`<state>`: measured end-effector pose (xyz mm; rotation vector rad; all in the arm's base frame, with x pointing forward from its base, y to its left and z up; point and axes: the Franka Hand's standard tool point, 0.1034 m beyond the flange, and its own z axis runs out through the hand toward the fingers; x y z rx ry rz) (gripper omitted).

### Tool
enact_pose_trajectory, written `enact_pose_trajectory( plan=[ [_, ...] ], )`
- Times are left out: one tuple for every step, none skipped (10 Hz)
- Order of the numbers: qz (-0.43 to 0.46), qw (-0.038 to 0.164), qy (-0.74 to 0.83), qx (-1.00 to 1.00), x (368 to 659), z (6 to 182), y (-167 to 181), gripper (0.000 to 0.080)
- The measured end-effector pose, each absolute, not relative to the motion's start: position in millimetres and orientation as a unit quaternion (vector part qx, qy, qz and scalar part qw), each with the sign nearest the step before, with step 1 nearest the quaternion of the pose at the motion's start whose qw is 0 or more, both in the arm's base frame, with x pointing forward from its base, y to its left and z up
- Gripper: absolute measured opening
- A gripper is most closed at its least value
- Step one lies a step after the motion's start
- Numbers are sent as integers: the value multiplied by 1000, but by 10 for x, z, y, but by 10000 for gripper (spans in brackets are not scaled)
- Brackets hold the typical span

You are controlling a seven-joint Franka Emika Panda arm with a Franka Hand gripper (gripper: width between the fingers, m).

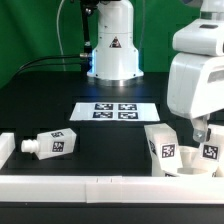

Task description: Assemble stool

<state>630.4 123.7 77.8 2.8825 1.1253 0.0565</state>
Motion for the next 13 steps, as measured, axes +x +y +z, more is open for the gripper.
enact_pose_trajectory(
  plan=[
    [16,24,395,918,6316,749,1186,649],
    [12,33,419,907,6321,726,1173,649],
    [12,33,407,913,6320,724,1172,649],
    [12,33,393,919,6320,722,1164,554],
    [12,33,393,919,6320,721,1154,420],
    [13,32,358,933,6321,721,1153,420],
    [14,32,314,949,6322,721,1145,341],
    [16,32,277,960,6325,722,1129,341],
    [17,32,237,971,6328,723,1116,341],
    [18,32,186,982,6334,722,1088,341],
    [22,28,86,996,6358,719,1020,341],
    [33,13,26,999,6397,720,947,341],
    [48,10,1,999,6439,726,892,341]
  ],
)
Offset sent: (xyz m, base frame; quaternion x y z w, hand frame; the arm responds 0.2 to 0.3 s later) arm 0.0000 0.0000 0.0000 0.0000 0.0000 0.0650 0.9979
